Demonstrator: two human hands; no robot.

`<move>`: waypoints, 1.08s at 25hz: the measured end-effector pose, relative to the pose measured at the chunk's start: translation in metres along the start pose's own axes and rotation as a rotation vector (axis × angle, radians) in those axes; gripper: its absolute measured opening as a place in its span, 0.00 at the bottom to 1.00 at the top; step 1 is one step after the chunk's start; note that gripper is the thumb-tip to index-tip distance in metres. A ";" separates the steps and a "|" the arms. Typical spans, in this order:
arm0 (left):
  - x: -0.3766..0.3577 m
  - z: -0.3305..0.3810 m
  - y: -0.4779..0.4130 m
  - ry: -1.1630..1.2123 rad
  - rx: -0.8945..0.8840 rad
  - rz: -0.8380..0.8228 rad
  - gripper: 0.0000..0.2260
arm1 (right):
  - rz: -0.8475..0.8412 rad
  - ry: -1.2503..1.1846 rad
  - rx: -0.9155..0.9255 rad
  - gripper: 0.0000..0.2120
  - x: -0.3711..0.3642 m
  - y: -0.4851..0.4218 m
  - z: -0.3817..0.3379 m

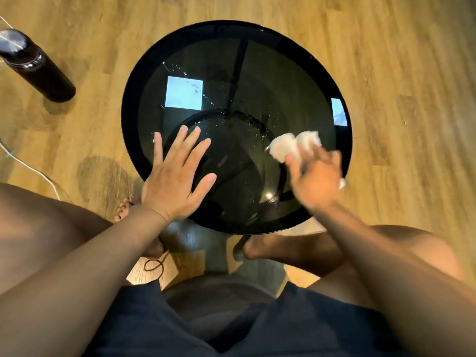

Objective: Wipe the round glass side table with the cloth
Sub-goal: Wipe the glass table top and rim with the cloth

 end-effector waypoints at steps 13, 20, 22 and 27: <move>-0.005 -0.005 0.002 0.015 0.003 0.019 0.28 | -0.035 -0.176 0.268 0.20 -0.006 -0.016 -0.017; -0.004 -0.005 0.002 0.046 0.019 0.041 0.28 | -0.036 0.020 -0.315 0.25 0.026 -0.136 0.067; -0.001 -0.005 0.002 0.048 0.025 0.041 0.29 | -0.004 -0.002 -0.205 0.24 0.011 -0.101 0.026; 0.004 -0.002 0.003 0.042 0.036 0.009 0.30 | -0.202 -0.161 0.293 0.20 -0.040 0.054 -0.117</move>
Point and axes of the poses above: each hand's wrist, its own y-axis away from the middle knuckle, its own x-axis out of the back of the hand, z = x × y, the point moved 3 cm from there along -y, towards the middle knuckle, and after that the axes turned 14 degrees about -y, right-handed, at the moved point
